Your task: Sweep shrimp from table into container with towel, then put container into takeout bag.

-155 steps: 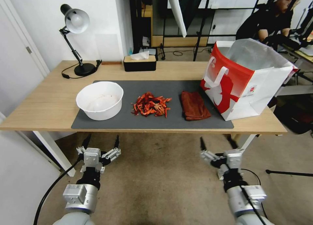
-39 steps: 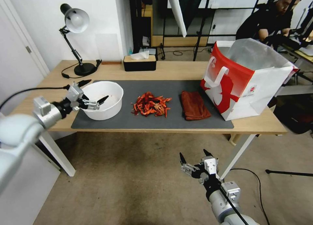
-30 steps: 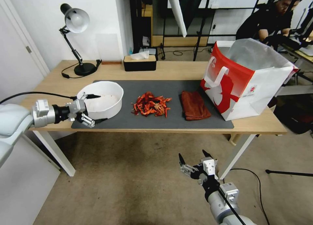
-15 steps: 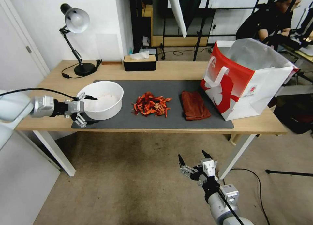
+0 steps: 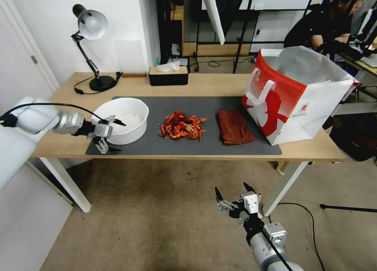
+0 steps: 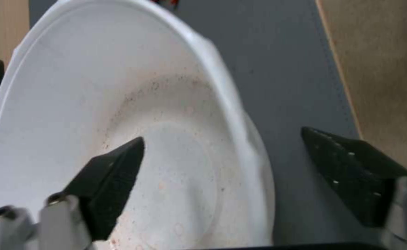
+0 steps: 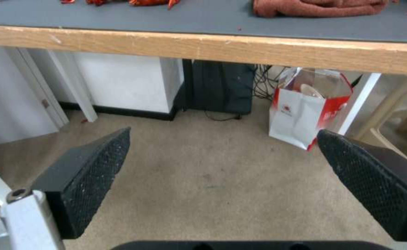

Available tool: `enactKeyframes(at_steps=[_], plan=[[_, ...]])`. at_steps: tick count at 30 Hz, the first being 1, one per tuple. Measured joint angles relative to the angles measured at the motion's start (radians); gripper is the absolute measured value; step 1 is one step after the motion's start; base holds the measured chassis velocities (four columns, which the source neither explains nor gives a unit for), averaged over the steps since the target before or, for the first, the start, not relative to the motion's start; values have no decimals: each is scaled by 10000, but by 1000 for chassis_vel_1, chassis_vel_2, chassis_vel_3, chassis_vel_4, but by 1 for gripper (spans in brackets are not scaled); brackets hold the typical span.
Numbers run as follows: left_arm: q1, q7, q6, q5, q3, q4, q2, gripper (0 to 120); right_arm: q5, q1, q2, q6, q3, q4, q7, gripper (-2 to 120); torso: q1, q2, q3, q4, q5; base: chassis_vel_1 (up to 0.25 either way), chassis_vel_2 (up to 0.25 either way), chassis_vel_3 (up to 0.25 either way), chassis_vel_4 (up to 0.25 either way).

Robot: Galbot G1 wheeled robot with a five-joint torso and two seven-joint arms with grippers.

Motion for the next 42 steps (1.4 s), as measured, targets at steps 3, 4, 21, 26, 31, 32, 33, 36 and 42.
enactKeyframes(at_steps=[3, 4, 21, 26, 31, 32, 33, 36, 42], plan=[[-280, 89, -66, 141, 187, 224, -78, 76, -42, 4, 22, 19, -27, -69, 8, 100, 0, 0, 0, 1, 1, 0, 0, 0, 0], [-280, 89, -66, 141, 187, 224, -78, 76, -42, 4, 22, 19, -27, -69, 8, 100, 0, 0, 0, 1, 1, 0, 0, 0, 0], [-589, 505, -457, 518, 429, 540, -56, 12, -133, 41, 80, 160, -120, -218, 2, 100, 1, 0, 0, 1, 0, 0, 0, 0, 0], [-497, 549, -515, 606, 380, 514, -39, 0, -130, 26, 68, 160, -102, -172, 0, 100, 0, 0, 0, 2, 0, 0, 0, 0, 0], [-307, 569, -525, 495, 225, 399, 6, 0, -127, 10, 68, 161, -104, -171, 0, 100, 0, 0, 0, -1, 0, 0, 0, 0, 0], [-204, 545, -550, 465, 133, 307, 63, 0, -124, 1, 63, 162, -107, -171, 0, 100, 0, 0, 0, 0, 0, 0, 0, 0, 0], [-204, 545, -550, 465, 133, 307, 63, 0, -124, 1, 63, 162, -107, -171, 0, 100, 0, 0, 0, 0, 0, 0, 0, 0, 0], [213, 441, -695, 80, -261, -256, 507, 0, -105, -22, 36, 175, -107, -171, -1, 100, 0, 0, -2, 2, 1, 0, 0, 0, 0], [997, 189, -1171, -105, -1030, -1150, 1054, 0, -87, -26, 26, 188, -121, -134, -3, 100, 0, 1, -2, 3, 2, 0, 0, 0, 0]])
